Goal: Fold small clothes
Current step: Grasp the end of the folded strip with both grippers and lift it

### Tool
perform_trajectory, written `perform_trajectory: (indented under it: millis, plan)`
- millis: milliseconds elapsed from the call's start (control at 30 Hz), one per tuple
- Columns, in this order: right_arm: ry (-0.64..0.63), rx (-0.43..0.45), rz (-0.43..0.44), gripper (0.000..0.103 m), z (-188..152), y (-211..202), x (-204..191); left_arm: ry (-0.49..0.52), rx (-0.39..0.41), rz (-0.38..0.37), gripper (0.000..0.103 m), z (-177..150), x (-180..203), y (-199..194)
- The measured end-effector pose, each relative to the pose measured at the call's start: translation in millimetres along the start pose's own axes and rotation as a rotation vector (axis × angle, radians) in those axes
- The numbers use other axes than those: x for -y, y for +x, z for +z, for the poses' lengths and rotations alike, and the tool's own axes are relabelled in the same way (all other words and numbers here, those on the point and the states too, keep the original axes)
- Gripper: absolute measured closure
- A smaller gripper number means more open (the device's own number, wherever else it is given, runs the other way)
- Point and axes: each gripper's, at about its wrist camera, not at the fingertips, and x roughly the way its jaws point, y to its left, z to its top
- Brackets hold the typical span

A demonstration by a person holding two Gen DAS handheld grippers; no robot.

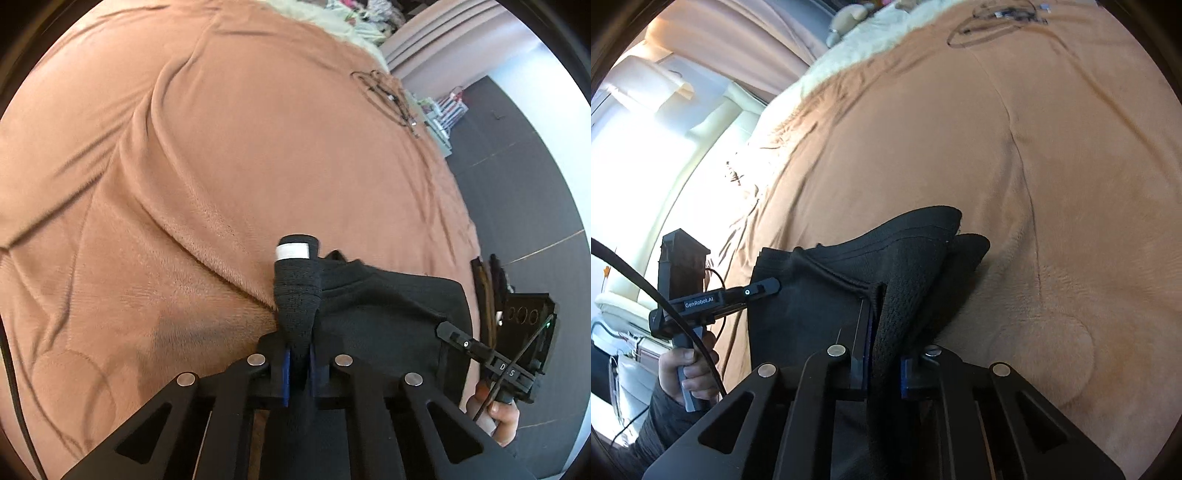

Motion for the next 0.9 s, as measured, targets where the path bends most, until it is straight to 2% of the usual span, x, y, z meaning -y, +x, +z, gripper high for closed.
perform_trajectory:
  millis: [200, 400, 533, 700, 900]
  plan:
    - [-0.057, 0.062, -0.02, 0.096, -10.2, -38.1, -29.8, 0.032, 0.047, -0.063, 0.099, -0.2, 21.1, -32.2]
    - [-0.094, 0.15, -0.039, 0.096, -30.5, -101.1, -51.0, 0.101, 0.095, -0.123, 0.099, -3.2, 57.2, -67.8]
    - [-0.127, 0.226, -0.054, 0.096, -43.5, -146.0, -70.8, 0.166, 0.126, -0.171, 0.099, -4.7, 95.5, -92.6]
    - [-0.155, 0.324, -0.094, 0.096, -71.0, -222.4, -82.8, 0.234, 0.145, -0.237, 0.099, -4.8, 142.1, -114.4]
    - [-0.16, 0.431, -0.163, 0.096, -99.8, -301.5, -89.0, 0.323, 0.146, -0.295, 0.099, -5.3, 203.9, -124.0]
